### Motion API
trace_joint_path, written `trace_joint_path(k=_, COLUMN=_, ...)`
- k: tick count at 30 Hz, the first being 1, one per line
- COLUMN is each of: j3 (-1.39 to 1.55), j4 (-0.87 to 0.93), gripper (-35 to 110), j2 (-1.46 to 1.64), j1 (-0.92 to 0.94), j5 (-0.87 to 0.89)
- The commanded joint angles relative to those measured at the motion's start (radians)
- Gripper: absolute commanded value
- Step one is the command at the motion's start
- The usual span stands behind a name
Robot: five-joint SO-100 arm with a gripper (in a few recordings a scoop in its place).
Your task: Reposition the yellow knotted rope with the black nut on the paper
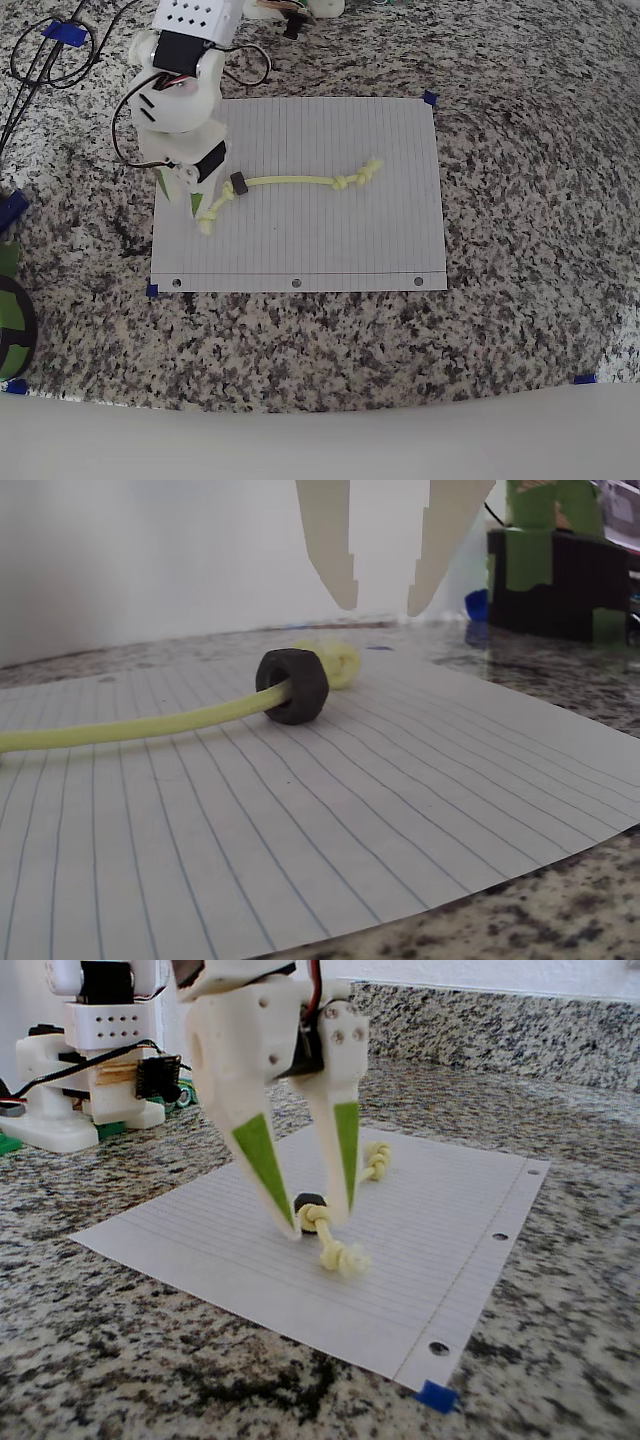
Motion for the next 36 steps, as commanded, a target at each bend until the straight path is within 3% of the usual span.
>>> trace_joint_path(k=1, j3=-0.049, j4=-0.029, gripper=32, j2=-0.006, j1=0.008, j5=0.018)
trace_joint_path(k=36, j3=-0.051, j4=0.012, gripper=29, j2=-0.089, j1=-0.064, j5=0.008)
